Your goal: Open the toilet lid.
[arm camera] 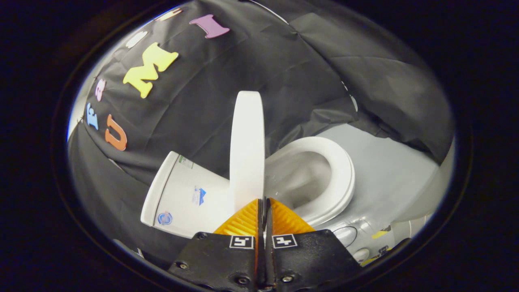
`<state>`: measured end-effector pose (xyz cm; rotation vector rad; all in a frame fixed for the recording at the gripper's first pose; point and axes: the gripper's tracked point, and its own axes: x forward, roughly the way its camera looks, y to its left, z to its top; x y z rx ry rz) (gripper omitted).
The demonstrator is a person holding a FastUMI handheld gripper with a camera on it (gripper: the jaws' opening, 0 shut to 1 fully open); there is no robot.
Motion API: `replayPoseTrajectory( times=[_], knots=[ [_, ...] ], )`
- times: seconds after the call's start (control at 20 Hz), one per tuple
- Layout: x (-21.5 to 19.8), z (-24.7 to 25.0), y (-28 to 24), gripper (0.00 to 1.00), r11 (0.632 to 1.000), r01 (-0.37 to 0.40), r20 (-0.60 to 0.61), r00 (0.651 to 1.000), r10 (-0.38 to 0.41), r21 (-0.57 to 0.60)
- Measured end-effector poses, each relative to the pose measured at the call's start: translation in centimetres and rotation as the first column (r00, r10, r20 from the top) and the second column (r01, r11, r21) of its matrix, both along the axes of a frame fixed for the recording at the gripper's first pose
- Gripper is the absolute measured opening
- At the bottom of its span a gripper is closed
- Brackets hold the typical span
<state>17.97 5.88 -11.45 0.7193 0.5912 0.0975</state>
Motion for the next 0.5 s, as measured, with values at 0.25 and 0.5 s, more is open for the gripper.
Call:
replayPoseTrajectory(
  times=[0.25,0.5],
  knots=[
    [0.1,1.4,1.6,0.04,0.998,-0.017,0.021,1.000,0.018,-0.055],
    [0.0,2.5,2.9,0.04,0.995,-0.024,0.039,0.999,0.028,-0.092]
  ],
)
